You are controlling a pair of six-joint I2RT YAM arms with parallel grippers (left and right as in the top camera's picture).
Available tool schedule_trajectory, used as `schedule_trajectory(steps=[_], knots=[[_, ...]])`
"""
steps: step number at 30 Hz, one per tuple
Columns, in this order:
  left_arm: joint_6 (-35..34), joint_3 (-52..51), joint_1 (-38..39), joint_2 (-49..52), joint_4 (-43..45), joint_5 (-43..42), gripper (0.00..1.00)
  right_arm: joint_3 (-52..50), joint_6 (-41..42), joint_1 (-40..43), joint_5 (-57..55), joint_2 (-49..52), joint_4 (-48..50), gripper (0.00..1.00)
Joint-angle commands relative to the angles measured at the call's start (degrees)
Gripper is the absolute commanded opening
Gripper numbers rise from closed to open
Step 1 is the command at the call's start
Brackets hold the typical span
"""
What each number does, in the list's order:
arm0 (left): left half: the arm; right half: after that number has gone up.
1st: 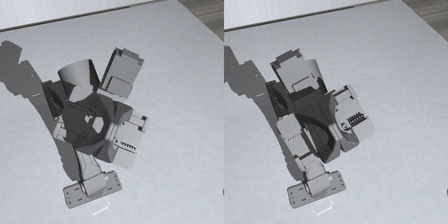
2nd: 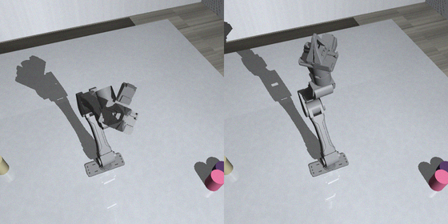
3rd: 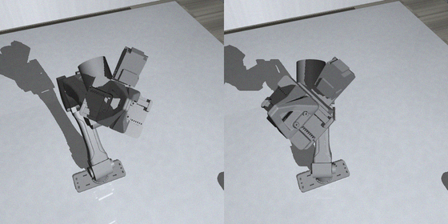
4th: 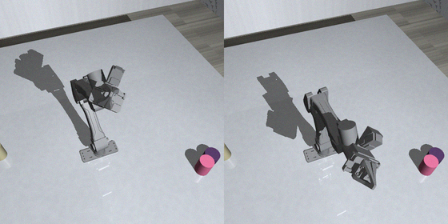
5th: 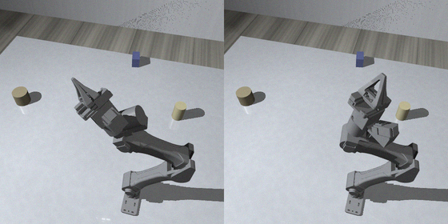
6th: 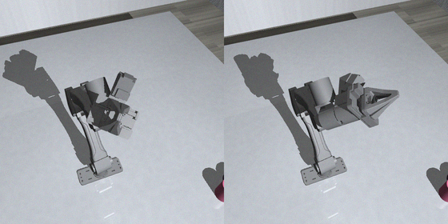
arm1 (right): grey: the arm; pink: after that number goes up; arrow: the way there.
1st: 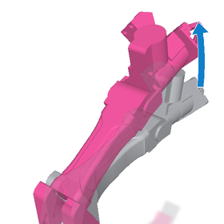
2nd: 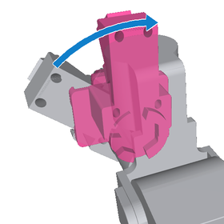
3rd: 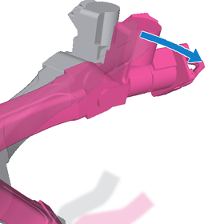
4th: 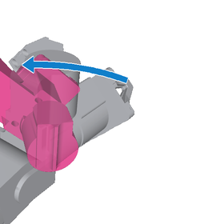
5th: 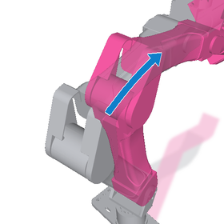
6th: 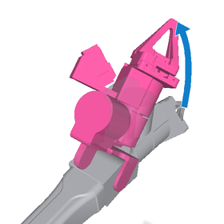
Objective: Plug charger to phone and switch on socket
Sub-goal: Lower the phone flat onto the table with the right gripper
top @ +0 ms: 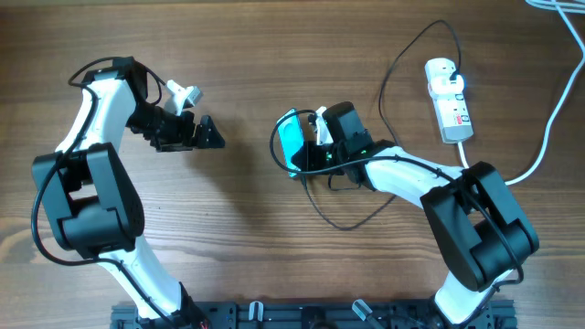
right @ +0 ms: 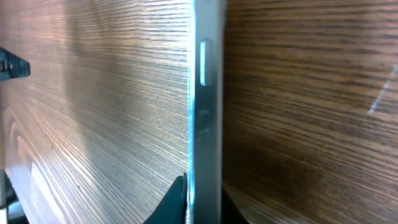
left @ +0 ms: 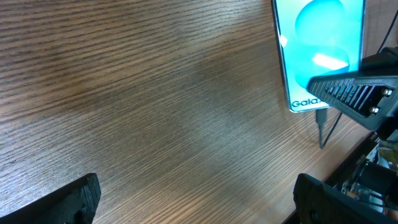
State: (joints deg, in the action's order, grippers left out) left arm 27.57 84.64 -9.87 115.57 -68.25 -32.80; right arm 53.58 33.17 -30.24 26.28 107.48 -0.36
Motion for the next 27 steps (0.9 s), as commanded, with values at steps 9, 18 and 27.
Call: schedule_trajectory(steps=[9,18,27], knots=[[0.5,-0.3,-0.4,0.6,0.2,0.3,1.0,-0.5,0.5,-0.2,-1.0,1.0,0.3,0.28],[0.5,-0.3,-0.4,0.6,0.2,0.3,1.0,-0.5,0.5,-0.2,-1.0,1.0,0.3,0.7],[0.5,-0.3,-0.4,0.6,0.2,0.3,1.0,-0.5,0.5,-0.2,-1.0,1.0,0.3,0.84]])
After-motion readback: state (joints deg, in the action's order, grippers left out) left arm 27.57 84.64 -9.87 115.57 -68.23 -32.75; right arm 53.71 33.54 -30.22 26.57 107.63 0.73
